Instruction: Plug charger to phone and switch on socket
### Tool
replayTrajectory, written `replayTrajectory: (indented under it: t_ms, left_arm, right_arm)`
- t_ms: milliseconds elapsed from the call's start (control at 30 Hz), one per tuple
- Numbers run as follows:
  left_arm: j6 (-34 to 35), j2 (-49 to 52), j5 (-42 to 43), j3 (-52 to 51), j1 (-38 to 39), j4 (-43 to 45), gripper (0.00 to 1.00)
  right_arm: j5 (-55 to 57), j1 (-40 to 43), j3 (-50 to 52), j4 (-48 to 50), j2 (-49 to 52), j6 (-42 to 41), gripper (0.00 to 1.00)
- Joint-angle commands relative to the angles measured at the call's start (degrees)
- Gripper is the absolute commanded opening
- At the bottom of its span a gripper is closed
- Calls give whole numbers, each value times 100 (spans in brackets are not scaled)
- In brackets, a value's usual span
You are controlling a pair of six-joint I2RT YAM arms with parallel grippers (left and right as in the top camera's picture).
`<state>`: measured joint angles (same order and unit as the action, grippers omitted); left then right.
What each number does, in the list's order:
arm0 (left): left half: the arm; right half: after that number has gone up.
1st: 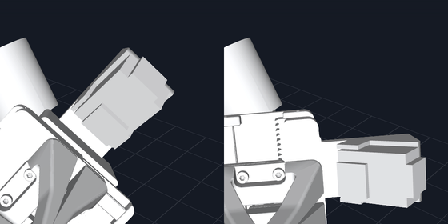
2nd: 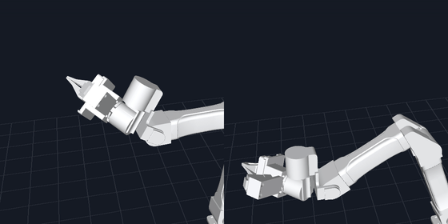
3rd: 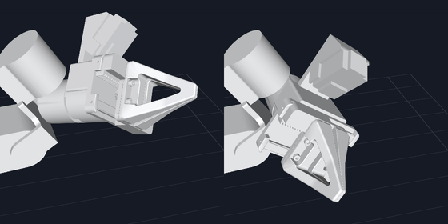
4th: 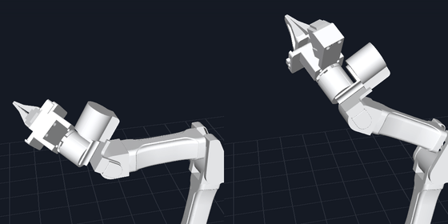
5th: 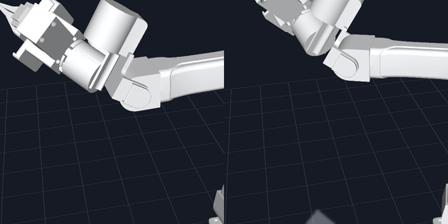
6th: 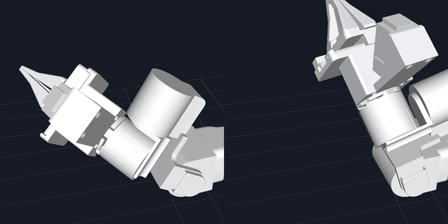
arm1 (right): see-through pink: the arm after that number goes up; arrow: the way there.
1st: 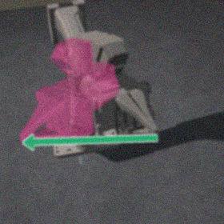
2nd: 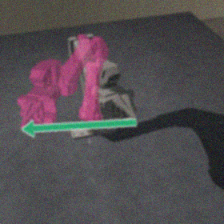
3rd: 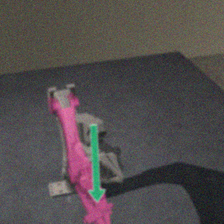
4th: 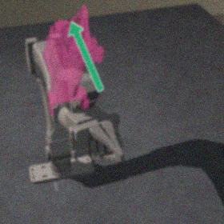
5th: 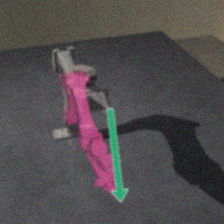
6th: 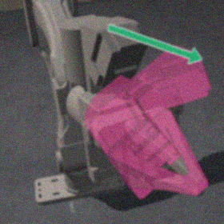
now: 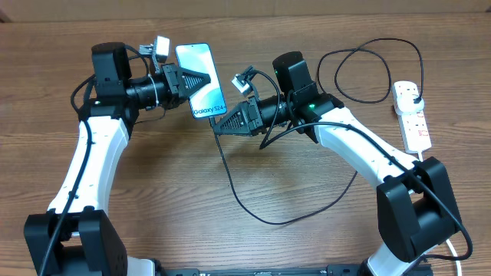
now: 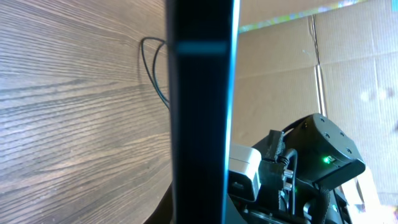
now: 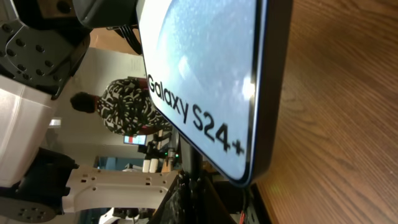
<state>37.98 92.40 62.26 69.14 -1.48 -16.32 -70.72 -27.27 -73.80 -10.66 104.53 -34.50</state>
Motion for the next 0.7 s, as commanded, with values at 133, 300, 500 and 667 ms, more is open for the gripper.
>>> replayTrajectory:
  t_ms: [133,300,500,667]
  left_arm:
    - [-42,13,1233,-232,579,-339,4]
    - [-24,13,1226,-232,579,-339,4]
    - [-240,13,1196,-232,557,-317,4]
    - [-640,13,1182,-232,557,-319,4]
  right_arm:
    - [925,238,-315,518,-168,-46,4]
    - [920,256,-315,608,-166,-44,6]
    - [756,365,-315,260,-168,306,88]
    - [470,660,-315,-330,-168,804,90]
